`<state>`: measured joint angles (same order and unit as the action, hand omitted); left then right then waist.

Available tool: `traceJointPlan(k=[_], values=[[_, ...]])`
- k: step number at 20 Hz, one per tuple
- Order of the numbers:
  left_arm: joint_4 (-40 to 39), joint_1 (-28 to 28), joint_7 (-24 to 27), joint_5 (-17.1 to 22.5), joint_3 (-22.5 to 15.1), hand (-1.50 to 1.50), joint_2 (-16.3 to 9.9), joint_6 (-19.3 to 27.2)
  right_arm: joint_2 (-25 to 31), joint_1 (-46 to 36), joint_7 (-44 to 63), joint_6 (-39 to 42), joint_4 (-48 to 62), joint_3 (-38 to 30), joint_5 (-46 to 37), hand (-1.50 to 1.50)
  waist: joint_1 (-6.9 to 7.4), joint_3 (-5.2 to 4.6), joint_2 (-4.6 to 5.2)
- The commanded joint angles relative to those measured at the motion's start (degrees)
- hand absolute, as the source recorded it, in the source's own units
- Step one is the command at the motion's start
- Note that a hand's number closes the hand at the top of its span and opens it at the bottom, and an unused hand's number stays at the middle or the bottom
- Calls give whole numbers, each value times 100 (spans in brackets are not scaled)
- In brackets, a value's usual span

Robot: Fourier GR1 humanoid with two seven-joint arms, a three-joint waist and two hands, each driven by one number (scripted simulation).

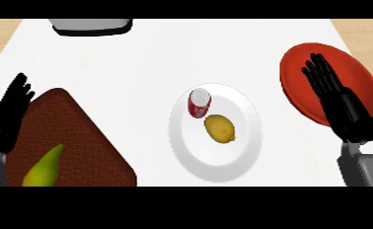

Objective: Pick the lemon from the plate and place it in the bowl

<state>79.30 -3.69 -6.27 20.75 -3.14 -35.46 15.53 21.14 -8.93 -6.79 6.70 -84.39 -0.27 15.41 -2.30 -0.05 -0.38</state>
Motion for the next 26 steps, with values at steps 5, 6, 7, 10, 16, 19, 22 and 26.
traceJointPlan(k=[5, 6, 7, 10, 16, 19, 22, 26], values=[[948, -721, 493, -365, -1287, 0, 872, -694, -489, -346, 276, -262, -672, 714, -425, 150, 96, -3, 24], [1078, -841, 599, -324, -1455, 0, 962, -921, -738, -304, 219, -352, -760, 951, -516, 150, 72, -5, 18], [939, -631, 402, -176, -1303, 0, 842, -885, 1084, -560, 145, -387, -673, 734, -2229, 150, -75, -152, -64], [906, -687, 740, -465, -1944, 0, 1403, -1057, -773, -379, 612, -1024, -195, 1422, -1752, -150, 232, 0, 62], [901, -863, 474, -527, -1796, 0, 1461, -1092, -344, -742, -19, -906, 323, 1800, -2888, -150, 242, 3, 45], [795, -698, 760, -724, -1975, 0, 1633, -1018, -92, -1370, 1056, -624, 25, 2161, -3416, -150, 250, -7, 28], [943, -706, 595, -672, -2031, 0, 1627, -1074, 429, -2104, 1993, 118, 80, 2259, -3713, -150, 299, -17, 15], [878, -825, 484, -671, -1972, 0, 1611, -1081, 718, -2362, 3006, 1650, -1, 2933, -3645, -150, 291, -27, 2]])
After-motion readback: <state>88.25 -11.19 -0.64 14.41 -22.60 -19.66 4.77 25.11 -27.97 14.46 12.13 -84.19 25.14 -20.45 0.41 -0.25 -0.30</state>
